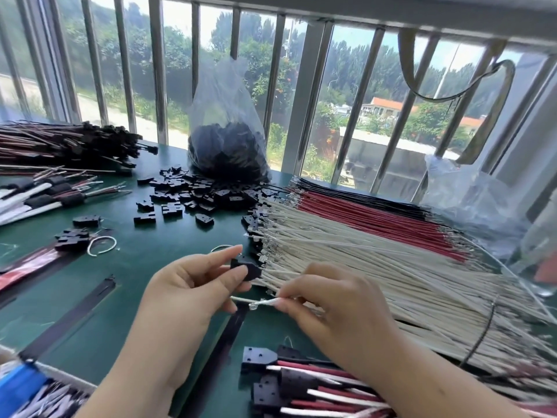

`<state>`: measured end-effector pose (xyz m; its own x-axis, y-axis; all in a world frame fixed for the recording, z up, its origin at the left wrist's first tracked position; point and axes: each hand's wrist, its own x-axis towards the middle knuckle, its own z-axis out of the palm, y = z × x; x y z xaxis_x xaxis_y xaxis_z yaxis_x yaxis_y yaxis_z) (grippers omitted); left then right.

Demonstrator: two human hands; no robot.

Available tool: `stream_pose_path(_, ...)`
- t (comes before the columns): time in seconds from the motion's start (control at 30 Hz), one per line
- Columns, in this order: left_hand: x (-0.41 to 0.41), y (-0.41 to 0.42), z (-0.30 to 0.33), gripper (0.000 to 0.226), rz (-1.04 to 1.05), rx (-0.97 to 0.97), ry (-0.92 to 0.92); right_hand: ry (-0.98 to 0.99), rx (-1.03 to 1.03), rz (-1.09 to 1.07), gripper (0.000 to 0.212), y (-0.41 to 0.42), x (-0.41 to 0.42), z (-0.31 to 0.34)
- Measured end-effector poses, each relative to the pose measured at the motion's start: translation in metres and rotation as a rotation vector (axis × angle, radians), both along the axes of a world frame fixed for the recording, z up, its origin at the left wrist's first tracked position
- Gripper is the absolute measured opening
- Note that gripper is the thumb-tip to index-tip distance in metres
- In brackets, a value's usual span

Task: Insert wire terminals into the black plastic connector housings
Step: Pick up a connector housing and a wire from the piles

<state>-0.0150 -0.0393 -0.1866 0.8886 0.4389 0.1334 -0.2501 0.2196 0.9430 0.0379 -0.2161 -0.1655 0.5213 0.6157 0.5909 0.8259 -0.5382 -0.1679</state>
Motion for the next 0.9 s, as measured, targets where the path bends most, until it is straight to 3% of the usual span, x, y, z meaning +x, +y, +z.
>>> stream_pose_path(0.2,-0.006,0.002,-0.001,0.035,-0.161,-0.107,0.022,0.037,0.079,-0.011,0.016,-0.006,0.006,-0.001)
stream_pose_path(0.3,-0.009,-0.003,0.001,0.027,-0.169,-0.021,0.025,0.059,0.088,0.029,0.015,-0.011,0.011,0.000)
stream_pose_path(0.4,-0.012,-0.007,0.003,0.022,-0.175,0.048,0.038,0.052,-0.031,0.063,0.017,-0.015,0.012,0.003)
stream_pose_path(0.57,-0.018,-0.009,0.007,0.031,-0.226,0.072,0.031,0.099,-0.140,0.084,0.025,-0.019,0.011,0.004)
stream_pose_path(0.77,-0.020,-0.004,0.006,0.027,-0.259,0.167,0.063,0.194,-0.133,0.135,0.026,-0.024,0.013,0.007)
stream_pose_path(0.9,-0.021,-0.001,0.005,0.036,-0.313,0.269,0.098,0.228,-0.131,0.133,0.027,-0.028,0.013,0.011)
